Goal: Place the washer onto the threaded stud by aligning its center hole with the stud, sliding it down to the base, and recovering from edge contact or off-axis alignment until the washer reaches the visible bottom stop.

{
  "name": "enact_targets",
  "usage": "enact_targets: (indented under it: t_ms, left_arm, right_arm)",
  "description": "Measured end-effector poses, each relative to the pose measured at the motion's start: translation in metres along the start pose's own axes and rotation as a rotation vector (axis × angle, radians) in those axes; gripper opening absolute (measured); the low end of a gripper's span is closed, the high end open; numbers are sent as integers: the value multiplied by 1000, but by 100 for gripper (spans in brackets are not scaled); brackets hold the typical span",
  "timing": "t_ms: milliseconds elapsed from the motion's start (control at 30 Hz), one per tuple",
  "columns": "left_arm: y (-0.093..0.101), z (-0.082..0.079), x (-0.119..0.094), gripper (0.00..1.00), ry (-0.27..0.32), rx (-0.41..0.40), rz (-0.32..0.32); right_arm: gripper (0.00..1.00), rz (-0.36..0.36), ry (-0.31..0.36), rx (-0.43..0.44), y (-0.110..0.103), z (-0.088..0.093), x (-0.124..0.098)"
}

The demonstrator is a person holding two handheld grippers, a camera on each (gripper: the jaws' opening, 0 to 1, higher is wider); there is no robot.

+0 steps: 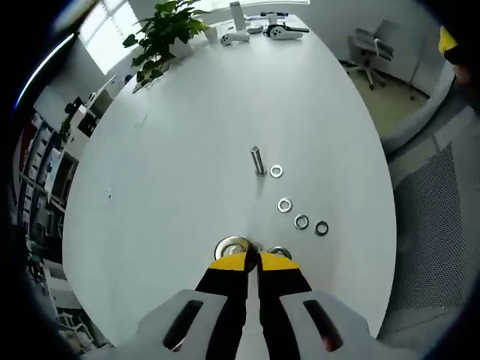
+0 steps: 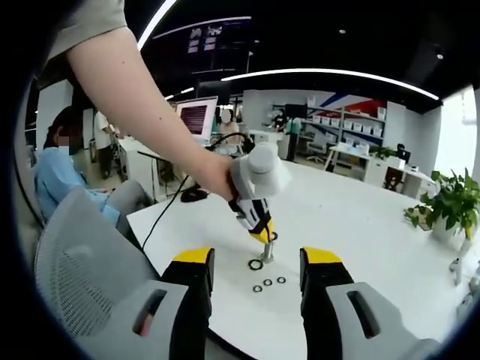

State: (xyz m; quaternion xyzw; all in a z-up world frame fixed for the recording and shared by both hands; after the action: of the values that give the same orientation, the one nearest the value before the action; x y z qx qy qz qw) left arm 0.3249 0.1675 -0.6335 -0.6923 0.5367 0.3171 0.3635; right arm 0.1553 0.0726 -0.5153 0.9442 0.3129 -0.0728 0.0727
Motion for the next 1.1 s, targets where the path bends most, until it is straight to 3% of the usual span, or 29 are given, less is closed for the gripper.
enact_targets:
  t_ms: [500,1100]
  left_arm:
    - [1,5,3,1,-32,16,8]
    - [-4,5,3,2,-24,23,-8]
  right_arm:
    - [48,4,-7,-7,1,1,0]
    - [48,5,-15,-8,1,2,0]
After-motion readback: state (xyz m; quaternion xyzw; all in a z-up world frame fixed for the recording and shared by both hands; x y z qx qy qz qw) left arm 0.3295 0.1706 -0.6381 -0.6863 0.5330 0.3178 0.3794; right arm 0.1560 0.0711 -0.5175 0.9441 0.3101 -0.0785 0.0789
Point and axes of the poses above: the point that each gripper's makers call its tool centre point, and the gripper's own axes: x roughly forward along the fingers, y roughly to its right, z roughly out of its underside, the point moved 4 cm from there along -x, roughly backward along the fingers, and after that the axes turned 10 degrees about y, right-handed, at the moved point
